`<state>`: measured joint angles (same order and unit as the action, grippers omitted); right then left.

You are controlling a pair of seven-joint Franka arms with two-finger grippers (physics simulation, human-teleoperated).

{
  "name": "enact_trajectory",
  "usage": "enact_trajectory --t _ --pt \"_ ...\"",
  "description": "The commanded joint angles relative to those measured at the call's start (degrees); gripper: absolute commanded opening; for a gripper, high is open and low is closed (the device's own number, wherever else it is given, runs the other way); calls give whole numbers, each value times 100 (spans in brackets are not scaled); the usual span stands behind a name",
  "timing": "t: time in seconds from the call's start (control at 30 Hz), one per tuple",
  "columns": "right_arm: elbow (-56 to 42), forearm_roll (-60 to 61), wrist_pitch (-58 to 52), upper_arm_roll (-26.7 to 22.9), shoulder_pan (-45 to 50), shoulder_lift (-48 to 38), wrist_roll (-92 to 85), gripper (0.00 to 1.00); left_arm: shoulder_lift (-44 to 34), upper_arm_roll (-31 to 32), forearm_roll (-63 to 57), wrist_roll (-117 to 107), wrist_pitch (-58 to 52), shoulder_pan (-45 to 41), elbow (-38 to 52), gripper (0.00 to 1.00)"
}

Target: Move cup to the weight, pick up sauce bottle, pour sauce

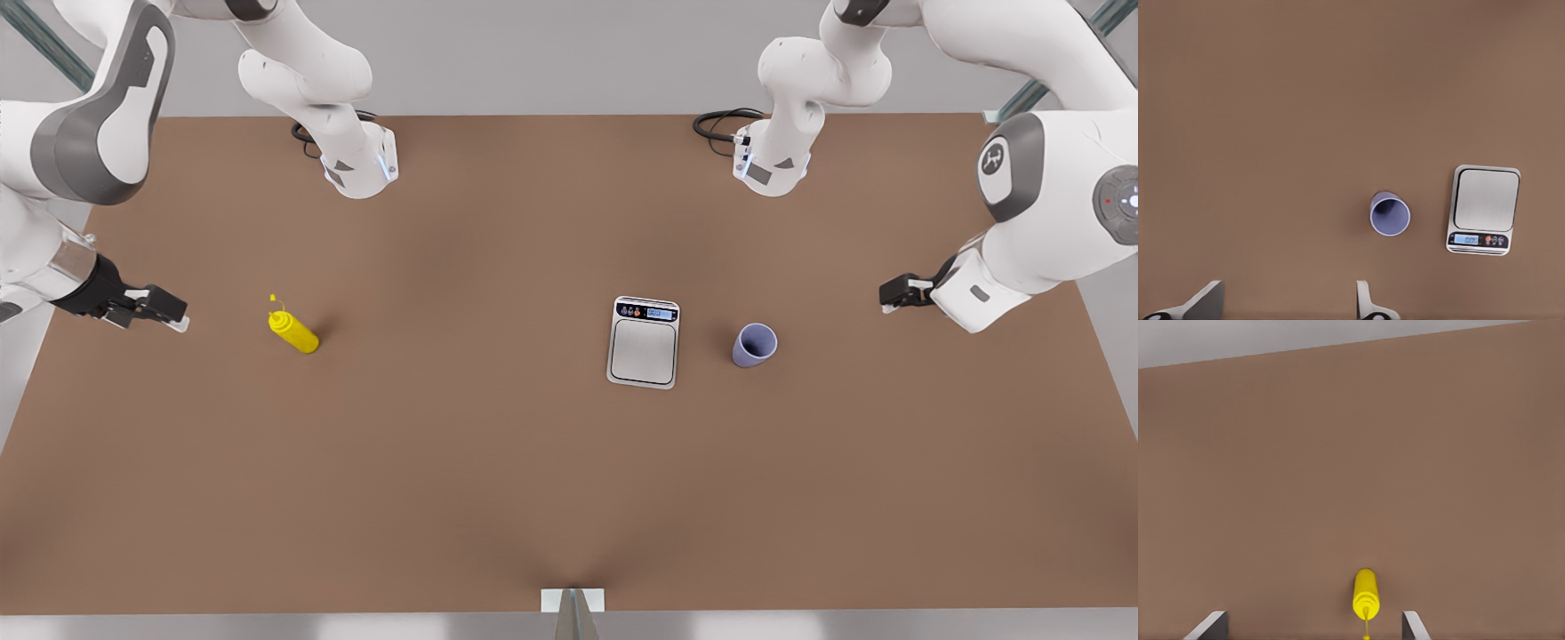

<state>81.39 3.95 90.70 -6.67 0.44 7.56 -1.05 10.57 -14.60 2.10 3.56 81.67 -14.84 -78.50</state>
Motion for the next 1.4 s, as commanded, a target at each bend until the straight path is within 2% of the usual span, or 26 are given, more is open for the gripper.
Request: enact_trajectory --t 0.0,0.03,0.1,0.2,0.3,0.43,0.87,0.9,0.93,0.97,1.03,1.17,1.37 --pt "0 0 0 -1 -9 0 0 100 -2 1 -43 -13 -2 -2 -33 100" --pt "0 9 0 -1 -18 0 -9 100 -11 98 -8 -49 7 -2 -174 100" --pt "0 0 0 -1 -18 0 -18 100 42 643 18 -31 253 -2 -1404 100" --pt "0 35 9 -1 -18 8 -35 100 -20 678 396 -22 2326 -2 -3188 100" --pt "0 35 9 -1 -26 8 -18 100 -11 678 387 48 3391 -2 -4015 100" --pt "0 26 9 -1 -26 8 -26 100 77 678 440 48 3927 -11 -4411 100" --pt "17 26 0 -18 -44 8 -35 100 789 687 581 48 4815 -116 -4534 100" --pt "17 26 0 -18 -44 8 -35 100 798 678 581 48 4841 -125 -4534 90" --pt "17 26 0 -27 -53 8 -35 100 798 687 581 48 4841 -125 -4542 69" --pt "17 26 0 -27 -44 8 -44 100 824 687 581 48 4841 -125 -4534 53" --pt "26 26 0 -27 -53 8 -44 100 833 687 581 48 4841 -125 -4525 34" --pt "26 26 0 -27 -53 8 -44 100 824 722 589 39 4841 -125 -4525 21" --pt "26 26 0 -27 -53 8 -44 100 842 731 844 -14 4841 -125 -4490 21"
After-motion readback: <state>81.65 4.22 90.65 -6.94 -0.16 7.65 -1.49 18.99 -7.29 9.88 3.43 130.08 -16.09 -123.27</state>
